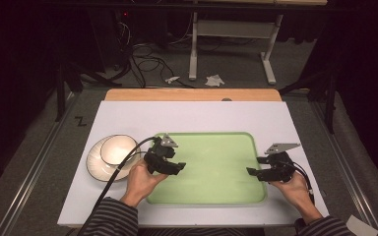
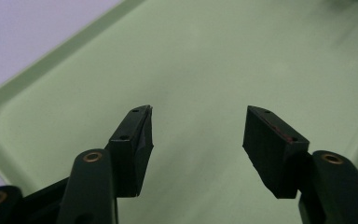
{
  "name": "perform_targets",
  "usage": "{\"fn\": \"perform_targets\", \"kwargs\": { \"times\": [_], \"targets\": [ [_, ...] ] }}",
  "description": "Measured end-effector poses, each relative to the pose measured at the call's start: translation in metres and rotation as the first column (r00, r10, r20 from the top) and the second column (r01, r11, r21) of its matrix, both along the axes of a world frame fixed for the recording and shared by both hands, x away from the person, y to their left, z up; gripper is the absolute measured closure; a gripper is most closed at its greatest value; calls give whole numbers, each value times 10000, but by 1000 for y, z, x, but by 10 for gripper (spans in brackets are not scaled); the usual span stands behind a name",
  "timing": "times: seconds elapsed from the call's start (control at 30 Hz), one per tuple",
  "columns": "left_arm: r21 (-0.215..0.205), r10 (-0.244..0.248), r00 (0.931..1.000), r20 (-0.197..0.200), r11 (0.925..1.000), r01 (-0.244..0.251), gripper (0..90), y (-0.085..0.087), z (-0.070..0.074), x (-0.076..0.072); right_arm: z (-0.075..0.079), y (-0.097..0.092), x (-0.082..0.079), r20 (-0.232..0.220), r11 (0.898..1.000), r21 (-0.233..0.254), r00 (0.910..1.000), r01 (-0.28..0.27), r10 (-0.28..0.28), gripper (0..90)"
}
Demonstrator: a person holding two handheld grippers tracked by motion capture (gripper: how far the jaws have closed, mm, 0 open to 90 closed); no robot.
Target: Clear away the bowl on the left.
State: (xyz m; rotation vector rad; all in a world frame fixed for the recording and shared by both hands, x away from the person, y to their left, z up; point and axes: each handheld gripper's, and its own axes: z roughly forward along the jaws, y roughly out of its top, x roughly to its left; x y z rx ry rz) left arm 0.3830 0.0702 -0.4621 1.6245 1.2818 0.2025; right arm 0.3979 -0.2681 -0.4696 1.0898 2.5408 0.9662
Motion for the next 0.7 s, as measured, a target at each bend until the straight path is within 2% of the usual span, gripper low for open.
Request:
{"fn": "perform_targets", "kwargs": {
  "times": [0.07, 0.13, 0.23, 0.27, 0.47, 0.57, 0.6, 0.7],
  "targets": [
    [101, -10, 10000, 10, 9999, 10, 422, 0, -1, 0, 0, 0, 0, -2, 10000, -57, 10000, -7, 7, 380],
    [68, -12, 10000, -33, 10000, 13, 419, 0, -1, 0, 1, 0, -1, 154, 10000, -69, 9999, 28, -27, 379],
    [11, -2, 10000, -5, 10000, 2, 415, 0, 0, 0, 1, 0, -1, 162, 9999, -77, 9998, 95, -94, 376],
    [141, -43, 10000, -6, 9999, 43, 414, 0, -1, -1, 1, -1, -1, 167, 9999, -86, 9998, 116, -114, 375],
    [14, -115, 9999, -49, 9999, 115, 407, 1, 1, -1, 0, 0, 0, 54, 9999, 2, 9999, 144, -144, 375],
    [-32, -591, 9981, 165, 9982, 592, 411, 3, 2, -5, 0, 0, 1, 51, 9999, -45, 9999, 161, -161, 373],
    [-227, -748, 9966, 335, 9969, 756, 420, 4, 4, -6, 1, -1, 1, 125, 9997, 17, 9996, 245, -245, 374],
    [-346, -871, 9950, 485, 9954, 888, 429, 5, 7, -7, 1, -3, 2, 168, 9996, 106, 9995, 264, -266, 374]
  ]
}}
